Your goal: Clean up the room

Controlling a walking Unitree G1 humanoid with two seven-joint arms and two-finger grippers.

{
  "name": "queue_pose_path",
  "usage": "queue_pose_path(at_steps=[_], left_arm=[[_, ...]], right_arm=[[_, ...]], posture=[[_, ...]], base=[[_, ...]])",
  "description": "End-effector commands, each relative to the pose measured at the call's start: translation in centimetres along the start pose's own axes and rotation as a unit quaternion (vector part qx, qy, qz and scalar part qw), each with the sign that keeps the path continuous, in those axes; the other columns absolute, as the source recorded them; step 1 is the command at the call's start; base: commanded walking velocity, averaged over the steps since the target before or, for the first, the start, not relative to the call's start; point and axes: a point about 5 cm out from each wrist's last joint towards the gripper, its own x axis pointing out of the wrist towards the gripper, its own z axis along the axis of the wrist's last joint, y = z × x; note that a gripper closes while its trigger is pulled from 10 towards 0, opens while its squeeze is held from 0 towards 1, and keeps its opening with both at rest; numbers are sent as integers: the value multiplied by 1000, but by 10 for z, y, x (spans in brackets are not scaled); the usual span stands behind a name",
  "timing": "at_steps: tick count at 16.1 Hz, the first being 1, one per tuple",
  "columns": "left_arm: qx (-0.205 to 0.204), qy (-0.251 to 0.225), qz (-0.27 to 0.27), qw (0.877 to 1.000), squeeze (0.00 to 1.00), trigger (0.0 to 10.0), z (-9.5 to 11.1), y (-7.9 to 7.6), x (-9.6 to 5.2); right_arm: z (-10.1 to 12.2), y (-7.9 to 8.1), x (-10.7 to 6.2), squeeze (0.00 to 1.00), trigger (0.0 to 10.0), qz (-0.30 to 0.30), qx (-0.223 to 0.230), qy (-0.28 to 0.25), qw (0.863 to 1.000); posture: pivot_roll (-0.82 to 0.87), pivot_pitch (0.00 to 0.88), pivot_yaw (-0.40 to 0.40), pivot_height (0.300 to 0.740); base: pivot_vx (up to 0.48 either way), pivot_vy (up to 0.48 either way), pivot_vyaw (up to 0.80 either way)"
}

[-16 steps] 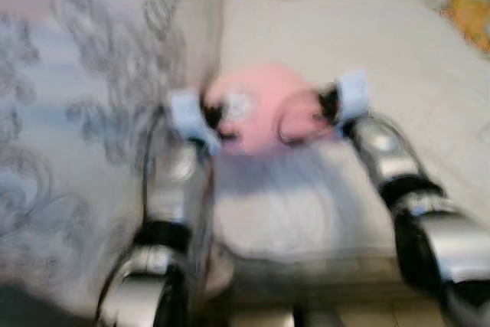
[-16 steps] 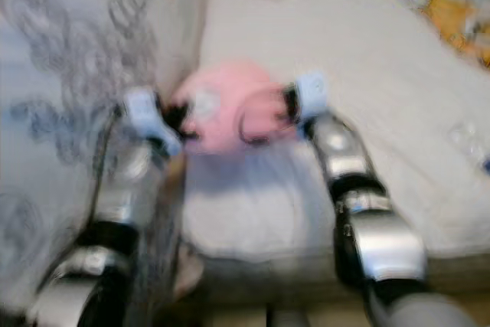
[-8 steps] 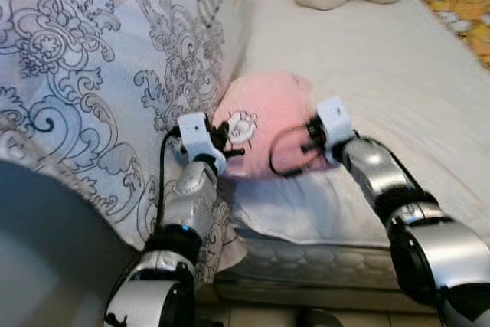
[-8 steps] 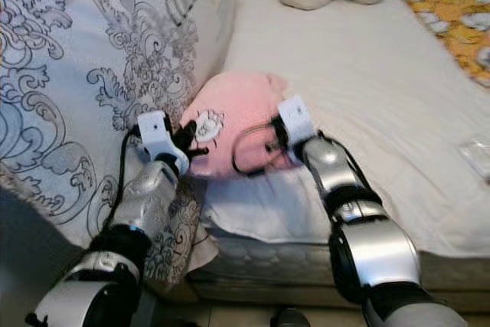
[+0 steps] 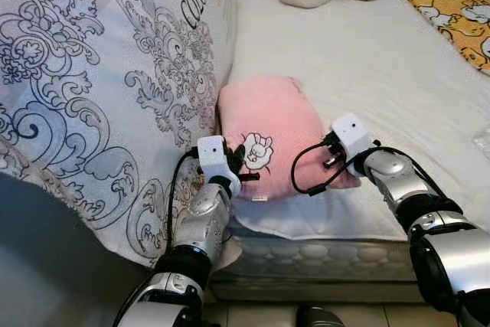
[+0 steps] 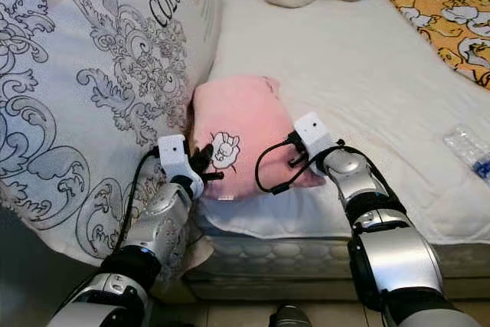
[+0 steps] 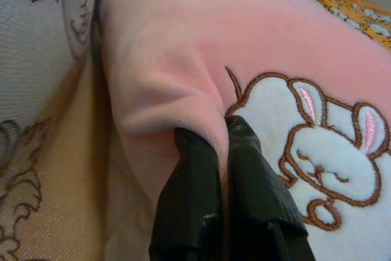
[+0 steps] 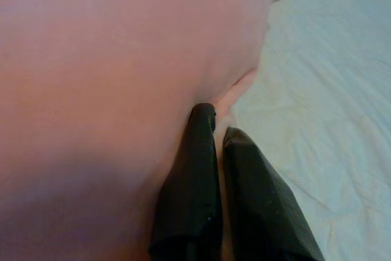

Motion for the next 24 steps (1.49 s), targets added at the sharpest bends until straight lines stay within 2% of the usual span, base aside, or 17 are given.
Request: queue_pose_path(at_steps=[1,4,6,8,11,12,15,17,21,24], left_arm=[[-34,-4,-27,999,0,10000,-2,-37,4],[-12,-9,-23,1000,0,10000,2,-27,5],[13,-21,-22,999,0,10000,13,-19,8],[30,-30,-21,999,0,10000,19,-15,9],[46,-41,-26,998,24,10000,27,-15,11],[48,-39,-30,998,1000,10000,26,-14,10],[56,-37,-20,998,1000,10000,27,-8,10],[65,-39,-18,997,1000,10000,29,-6,9],[69,-48,-28,996,1000,10000,36,-11,7],[93,-63,-25,993,1000,10000,46,-3,-5]], right_arm=[[8,-9,-1,0,10000,-11,-7,-9,1000],[7,-2,1,0,10000,-5,3,-11,1000],[5,6,4,0,10000,-4,23,-14,1000],[4,10,5,0,10000,-5,57,-19,998],[2,20,8,0,10000,10,78,-24,997],[2,23,9,1000,10000,-3,120,-31,992],[6,20,10,1000,10000,-50,187,-49,980],[11,24,12,1000,10000,-48,200,-68,976],[5,27,11,1000,10000,-48,185,-63,980],[11,22,9,1000,10000,-54,171,-86,980]], posture=[[-121,53,97,740],[-118,40,97,740],[-116,28,100,740],[-116,22,101,740],[-119,22,101,740],[-121,23,100,740],[-120,25,100,740],[-122,29,103,740],[-124,30,106,740],[-121,30,107,740]], base=[[0,0,0],[0,0,0],[0,0,0],[0,0,0],[0,0,0],[0,0,0],[0,0,0],[0,0,0],[0,0,0],[0,0,0]])
